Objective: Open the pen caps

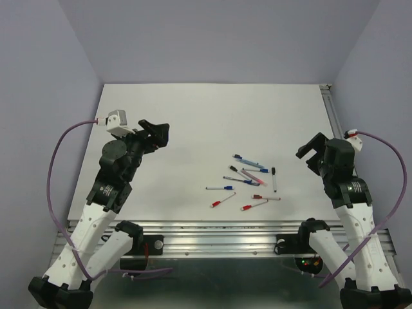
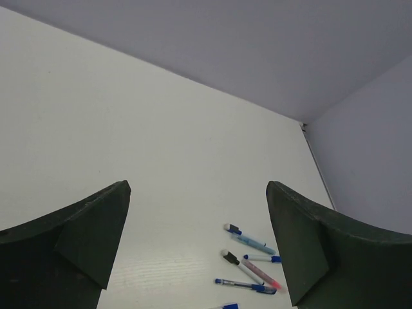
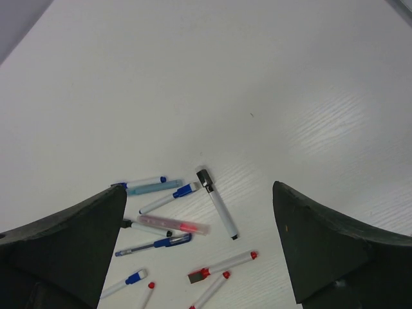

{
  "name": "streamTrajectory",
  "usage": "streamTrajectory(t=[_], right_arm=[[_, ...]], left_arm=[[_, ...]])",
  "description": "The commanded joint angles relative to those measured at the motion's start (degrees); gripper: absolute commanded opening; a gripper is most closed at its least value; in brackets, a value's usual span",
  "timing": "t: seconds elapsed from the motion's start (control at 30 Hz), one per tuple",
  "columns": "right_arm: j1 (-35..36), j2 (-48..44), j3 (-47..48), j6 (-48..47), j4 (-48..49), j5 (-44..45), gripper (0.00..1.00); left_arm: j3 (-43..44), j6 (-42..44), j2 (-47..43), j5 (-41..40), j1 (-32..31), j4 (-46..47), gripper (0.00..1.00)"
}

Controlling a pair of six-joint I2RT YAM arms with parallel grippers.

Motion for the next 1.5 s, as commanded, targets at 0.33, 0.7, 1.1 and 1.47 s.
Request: streamTrajectory(t=[0.33,0.7,1.1,1.47], right_arm=[[-0.2,3.9,0.6,-3.4,-1.7,-6.2,1.00],[0.3,14.6,-10.4,-5.5,3.8,-17.2,1.00],[12.8,25.6,-9.6,-2.1,7.5,-6.7,0.84],[15.5,34.0,-11.1,-2.4,12.6,-3.6,0.54]], left_arm=[[-1.2,-0.5,-0.4,-1.0,0.1,3.5,0.99],[-1.2,-0.9,3.0,-0.7,0.0,3.1,0.99],[-0.9,-0.5,6.1,0.3,0.0,2.8,0.99],[-1.3,-0.5,6.3,0.8,0.0,2.9,0.99]])
